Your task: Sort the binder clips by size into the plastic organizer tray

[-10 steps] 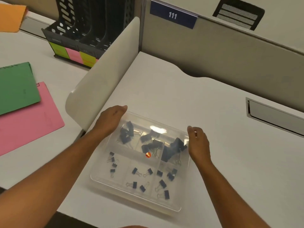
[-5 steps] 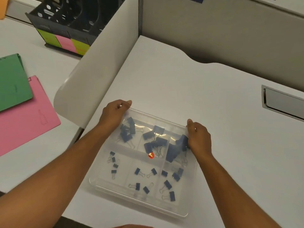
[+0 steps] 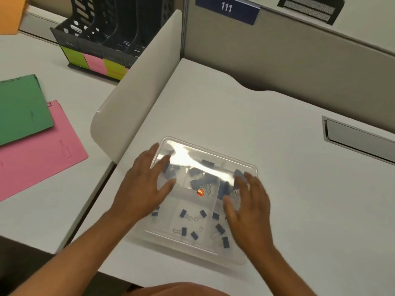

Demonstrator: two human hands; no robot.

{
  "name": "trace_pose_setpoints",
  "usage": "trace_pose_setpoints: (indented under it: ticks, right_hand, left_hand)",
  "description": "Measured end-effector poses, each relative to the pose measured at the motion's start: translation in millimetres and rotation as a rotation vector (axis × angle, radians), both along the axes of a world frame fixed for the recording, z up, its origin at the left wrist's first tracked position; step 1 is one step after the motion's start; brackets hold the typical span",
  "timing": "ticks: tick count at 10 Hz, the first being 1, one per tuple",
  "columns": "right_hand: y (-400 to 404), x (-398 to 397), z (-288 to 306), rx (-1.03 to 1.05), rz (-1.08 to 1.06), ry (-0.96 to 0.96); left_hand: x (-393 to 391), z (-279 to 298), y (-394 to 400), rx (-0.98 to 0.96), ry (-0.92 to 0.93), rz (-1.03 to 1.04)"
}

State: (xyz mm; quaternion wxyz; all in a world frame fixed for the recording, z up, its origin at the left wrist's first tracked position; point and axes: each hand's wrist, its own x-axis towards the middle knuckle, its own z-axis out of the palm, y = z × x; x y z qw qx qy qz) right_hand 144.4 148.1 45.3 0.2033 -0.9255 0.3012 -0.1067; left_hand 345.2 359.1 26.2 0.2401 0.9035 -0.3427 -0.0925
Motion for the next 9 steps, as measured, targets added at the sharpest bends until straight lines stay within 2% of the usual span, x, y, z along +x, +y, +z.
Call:
trace_pose_setpoints:
  ticks: [1, 2, 6, 7, 8, 9]
  right_hand:
    - [22, -18, -21, 0.000, 0.039, 0.142]
    - [28, -21, -33, -0.051, 0.024, 0.177]
    - [25, -16, -32, -0.039, 0.012, 0.143]
    - [23, -17, -25, 0.071, 0.009, 0.033]
    - [14, -21, -11, 0.228, -0.019, -0.168]
    - [0, -28, 16, 0.142, -0.004, -0.262]
  left_hand:
    - [-24, -15, 25, 0.031, -0.034, -0.045]
    - [-26, -23, 29, 0.017, -0.044, -0.060]
    - [-20, -12, 20, 0.084, -0.053, -0.088]
    - [-20, -7, 22, 0.090, -0.048, -0.102]
    - [-19, 10, 18, -0.045, -0.065, -0.126]
    - [-25, 40, -2, -0.132, -0.161, -0.218]
